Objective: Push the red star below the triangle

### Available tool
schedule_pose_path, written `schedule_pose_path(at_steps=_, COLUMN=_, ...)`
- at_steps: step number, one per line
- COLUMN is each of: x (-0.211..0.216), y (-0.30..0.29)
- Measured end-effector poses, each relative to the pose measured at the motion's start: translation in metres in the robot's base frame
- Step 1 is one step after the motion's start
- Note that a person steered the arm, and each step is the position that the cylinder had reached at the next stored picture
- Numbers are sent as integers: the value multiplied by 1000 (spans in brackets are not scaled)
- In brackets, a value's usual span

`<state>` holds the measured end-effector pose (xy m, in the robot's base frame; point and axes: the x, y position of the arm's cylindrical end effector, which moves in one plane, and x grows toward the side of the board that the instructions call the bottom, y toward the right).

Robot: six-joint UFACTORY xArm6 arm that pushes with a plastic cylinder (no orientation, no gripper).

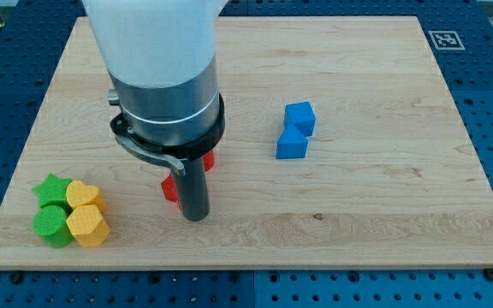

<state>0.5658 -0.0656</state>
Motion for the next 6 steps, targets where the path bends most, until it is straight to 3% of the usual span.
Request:
schedule_pose_path(at_steps=4, x=-19, y=0)
schedule_pose_path(at_steps=6, x=20, y=0)
